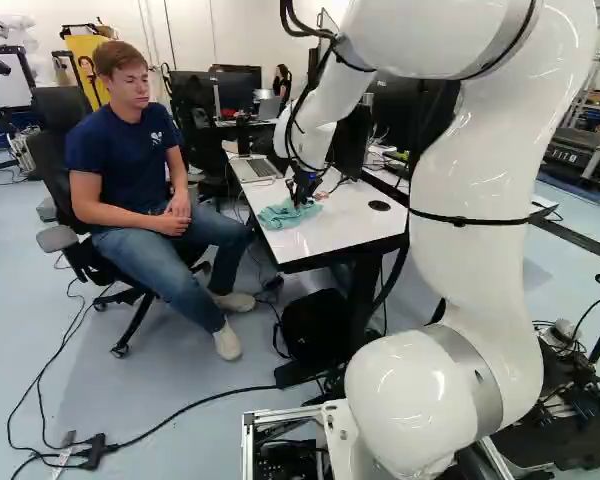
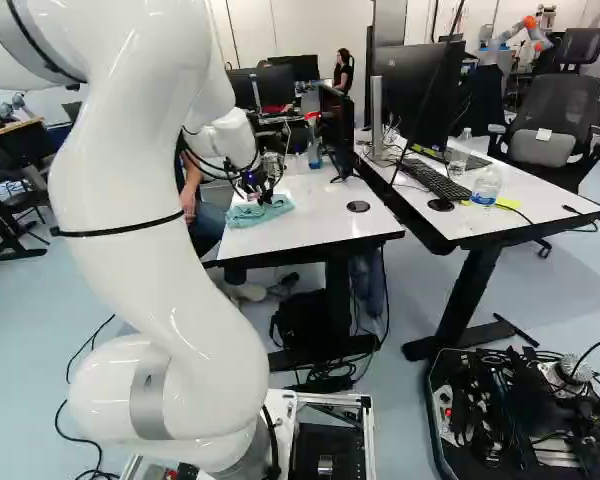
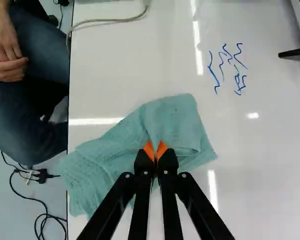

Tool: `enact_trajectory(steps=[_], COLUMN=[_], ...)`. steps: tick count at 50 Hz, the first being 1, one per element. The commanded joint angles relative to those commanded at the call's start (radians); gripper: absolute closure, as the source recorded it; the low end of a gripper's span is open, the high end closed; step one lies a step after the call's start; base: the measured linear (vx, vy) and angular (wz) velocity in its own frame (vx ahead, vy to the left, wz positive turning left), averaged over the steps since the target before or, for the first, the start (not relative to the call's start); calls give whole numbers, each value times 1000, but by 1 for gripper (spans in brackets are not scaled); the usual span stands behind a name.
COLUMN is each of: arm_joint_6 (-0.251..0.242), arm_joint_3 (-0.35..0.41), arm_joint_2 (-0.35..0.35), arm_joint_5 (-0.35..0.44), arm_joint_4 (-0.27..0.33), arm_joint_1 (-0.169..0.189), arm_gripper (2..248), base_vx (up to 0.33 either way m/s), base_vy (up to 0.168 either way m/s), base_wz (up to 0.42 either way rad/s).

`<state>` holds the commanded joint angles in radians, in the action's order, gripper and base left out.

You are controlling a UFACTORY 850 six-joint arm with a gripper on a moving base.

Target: Clean the table with the green towel

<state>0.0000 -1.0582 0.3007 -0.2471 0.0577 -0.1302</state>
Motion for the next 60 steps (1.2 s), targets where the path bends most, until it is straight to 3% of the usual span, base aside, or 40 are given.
enact_trajectory(steps=[33, 60], arm_joint_6=[0, 0], arm_joint_3=[8, -110], arm_joint_2=[-84, -26], arm_joint_5=[0, 0], arm_joint_4=[0, 0], arm_joint_1=[3, 43], arm_gripper=[225, 225], base_vx=[0, 0], base_vy=[0, 0], base_wz=[0, 0])
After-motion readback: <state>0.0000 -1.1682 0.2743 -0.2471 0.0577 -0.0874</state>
